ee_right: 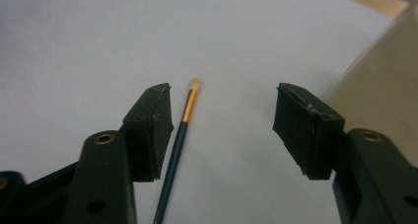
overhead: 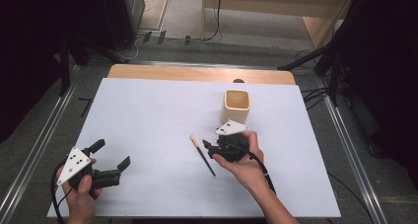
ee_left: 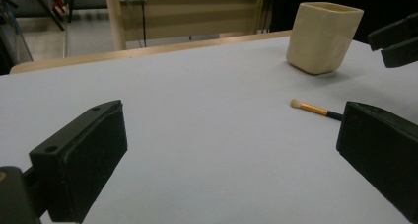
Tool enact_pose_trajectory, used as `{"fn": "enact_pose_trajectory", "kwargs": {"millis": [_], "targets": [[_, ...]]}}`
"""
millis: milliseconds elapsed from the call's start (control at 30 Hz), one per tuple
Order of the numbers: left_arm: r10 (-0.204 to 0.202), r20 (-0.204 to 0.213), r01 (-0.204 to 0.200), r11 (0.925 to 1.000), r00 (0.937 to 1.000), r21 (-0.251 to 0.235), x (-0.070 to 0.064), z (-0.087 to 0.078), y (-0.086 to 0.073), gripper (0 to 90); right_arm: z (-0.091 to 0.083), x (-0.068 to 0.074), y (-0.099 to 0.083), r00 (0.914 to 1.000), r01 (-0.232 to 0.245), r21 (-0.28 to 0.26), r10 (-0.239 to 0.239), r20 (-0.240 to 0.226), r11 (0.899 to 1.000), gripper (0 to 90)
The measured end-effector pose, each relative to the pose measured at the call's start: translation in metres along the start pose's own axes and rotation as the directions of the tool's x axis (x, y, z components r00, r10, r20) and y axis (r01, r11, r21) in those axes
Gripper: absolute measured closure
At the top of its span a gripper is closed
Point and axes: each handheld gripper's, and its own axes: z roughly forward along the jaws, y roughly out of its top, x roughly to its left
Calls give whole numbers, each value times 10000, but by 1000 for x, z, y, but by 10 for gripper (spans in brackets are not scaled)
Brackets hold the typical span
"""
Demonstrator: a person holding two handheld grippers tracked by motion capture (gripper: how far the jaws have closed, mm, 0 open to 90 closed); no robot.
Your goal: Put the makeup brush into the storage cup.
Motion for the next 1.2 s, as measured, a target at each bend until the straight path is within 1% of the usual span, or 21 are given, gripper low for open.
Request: {"fn": "enact_pose_trajectory", "kwargs": {"millis": [33, 67, 200, 300, 400, 467, 500, 533, 567, 700, 767, 800, 833, 867, 900, 933, 967, 1067, 1100, 1133, 1200], "targets": [[-1, -4, 1, 10000, 10000, 6, 0, 0, 0, 0, 4, 0, 2, 9996, 137, 447, -127, -233, 9989, 457], [-6, -6, 6, 10000, 10000, 2, 0, 0, 0, 0, 4, 0, 2, 9996, 137, 447, -127, -233, 9989, 457], [9, 3, -9, 10000, 10000, 10, 0, 0, 0, 0, 12, 3, 5, 9994, 234, 1048, -204, -295, 9942, 477], [10, 3, -10, 10000, 10000, 10, 0, 0, 0, 0, 17, 5, 7, 9992, 160, 1395, -108, -385, 9901, 492], [23, 5, -23, 10000, 10000, 8, 1, 0, 0, 0, 21, 5, 8, 9989, 117, 1623, -43, -461, 9867, 529], [19, 4, -19, 10000, 10000, 27, 1, 0, 0, 0, 23, 6, 10, 9983, -74, 1890, 181, -551, 9820, 545], [27, 3, -27, 10000, 10000, 31, 1, 0, 0, 0, 24, 6, 11, 9974, -218, 2105, 356, -619, 9774, 555], [23, 5, -23, 10000, 10000, 21, 1, 0, 0, 0, 25, 6, 12, 9968, -247, 2231, 409, -684, 9745, 562], [28, 9, -28, 10000, 10000, 14, 1, 0, 0, 0, 26, 6, 13, 9965, -355, 2462, 530, -648, 9686, 575], [29, 4, -29, 10000, 10000, 13, 1, 0, 0, 0, 30, 4, 16, 9935, -556, 2945, 823, -790, 9540, 611], [32, 8, -32, 10000, 10000, 24, 1, 0, 0, 0, 32, 5, 18, 9910, -726, 3193, 1046, -841, 9449, 631], [26, 12, -26, 10000, 10000, 20, 0, 0, 0, 0, 34, 4, 18, 9878, -804, 3402, 1206, -989, 9369, 660], [21, 10, -21, 10000, 10000, 20, 0, 0, 0, 0, 34, 4, 18, 9878, -804, 3402, 1206, -989, 9369, 660], [24, 20, -24, 10000, 10000, 18, 0, 0, 0, 0, 36, 4, 19, 9866, -877, 3565, 1306, -982, 9302, 680], [20, 26, -20, 10000, 10000, 27, 0, 0, 0, 0, 39, 4, 19, 9826, -983, 3882, 1511, -1079, 9163, 700], [30, 42, -31, 10000, 10000, 36, 0, 0, 0, 0, 39, 4, 19, 9826, -983, 3882, 1511, -1079, 9163, 700], [35, 47, -35, 10000, 10000, 40, 0, 0, 0, 0, 41, 4, 19, 9792, -1086, 4071, 1682, -1135, 9069, 704], [41, 47, -41, 10000, 10000, 36, 0, 1, 0, 0, 45, 4, 20, 9747, -1204, 4381, 1897, -1179, 8908, 713], [39, 49, -39, 10000, 10000, 38, 0, 1, 0, 0, 49, 4, 21, 9755, -1158, 4572, 1877, -1150, 8818, 721], [40, 50, -40, 10000, 10000, 44, 0, 1, 0, 0, 49, 4, 21, 9755, -1158, 4572, 1877, -1150, 8818, 721], [37, 44, -37, 10000, 10000, 59, 1, 0, 0, 0, 53, 5, 22, 9783, -1089, 4771, 1791, -1041, 8721, 730]]}}
